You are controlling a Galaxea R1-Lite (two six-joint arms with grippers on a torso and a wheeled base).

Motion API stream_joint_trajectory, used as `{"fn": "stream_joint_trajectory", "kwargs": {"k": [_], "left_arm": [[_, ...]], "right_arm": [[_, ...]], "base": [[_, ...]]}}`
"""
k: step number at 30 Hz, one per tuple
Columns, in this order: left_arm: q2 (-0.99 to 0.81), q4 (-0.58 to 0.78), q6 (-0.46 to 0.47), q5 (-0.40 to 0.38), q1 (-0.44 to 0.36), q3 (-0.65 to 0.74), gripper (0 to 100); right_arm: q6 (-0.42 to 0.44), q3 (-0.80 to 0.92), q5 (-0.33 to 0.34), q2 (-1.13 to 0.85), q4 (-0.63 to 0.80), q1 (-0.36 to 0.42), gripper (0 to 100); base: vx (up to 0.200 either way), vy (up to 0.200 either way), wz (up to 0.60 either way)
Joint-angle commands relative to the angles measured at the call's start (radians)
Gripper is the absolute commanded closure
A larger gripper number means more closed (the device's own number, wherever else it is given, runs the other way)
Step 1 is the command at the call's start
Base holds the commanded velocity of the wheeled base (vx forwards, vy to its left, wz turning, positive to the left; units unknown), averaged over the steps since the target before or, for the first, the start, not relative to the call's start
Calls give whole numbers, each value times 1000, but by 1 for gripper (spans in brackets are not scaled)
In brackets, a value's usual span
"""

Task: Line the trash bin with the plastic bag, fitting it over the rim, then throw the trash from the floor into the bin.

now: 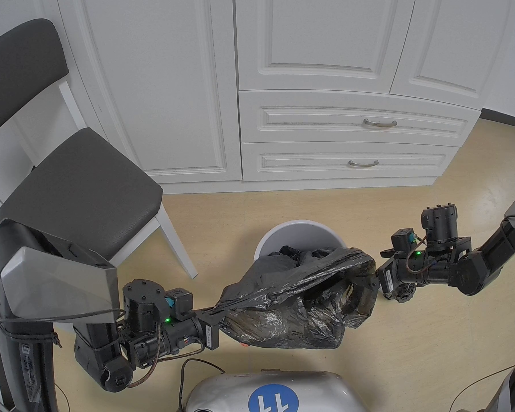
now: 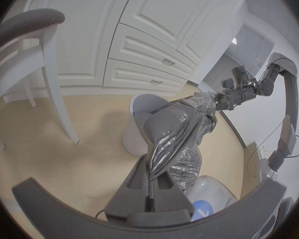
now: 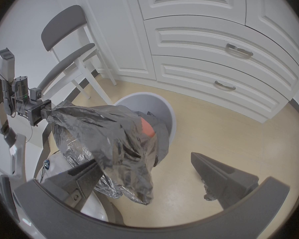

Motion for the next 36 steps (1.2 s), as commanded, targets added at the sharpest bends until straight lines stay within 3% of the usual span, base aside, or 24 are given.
{"fn": "stream_joint_trajectory", "kwargs": {"k": [1, 5, 6, 14, 17, 21, 27, 29, 30, 31, 32, 33, 36], "left_arm": [[70, -1, 0, 1, 10, -21, 100], [68, -1, 4, 4, 12, -22, 100], [68, -1, 9, 4, 12, -21, 0], [-67, 5, 41, 5, 7, 10, 0], [-257, 40, 53, 2, -65, 76, 0], [-306, 100, 55, 5, -114, 76, 0], [-85, 100, 90, 17, -128, 36, 0], [-85, 100, 90, 17, -128, 36, 0], [28, 66, 135, 20, -134, 13, 0], [99, 5, 148, 51, -134, -7, 0], [111, -3, 148, 60, -134, -13, 0], [166, -6, 152, 128, -134, -65, 0], [199, -1, 150, 183, -134, -110, 0]], "right_arm": [[14, -8, -36, 71, -47, 32, 0], [43, -1, -60, 101, -135, 41, 0], [43, -4, -62, 104, -138, 41, 0], [107, -19, -80, 67, -161, 36, 0], [149, -7, -80, -1, -172, 23, 0], [149, -4, -79, -22, -167, 13, 0], [147, -15, -86, 36, -170, 15, 0], [147, -15, -86, 36, -170, 15, 0], [142, -13, -86, 39, -164, 12, 0], [141, -15, -85, 41, -164, 9, 0], [141, -15, -85, 41, -165, 9, 0], [141, -16, -85, 42, -164, 9, 0], [142, -22, -85, 56, -169, 9, 0]], "base": [[0, 0, 0], [0, 0, 0], [0, 0, 0], [0, 0, 0], [0, 0, 0], [0, 0, 0], [0, 0, 0], [0, 0, 0], [0, 0, 0], [0, 0, 0], [0, 0, 0], [0, 0, 0], [0, 0, 0]]}}
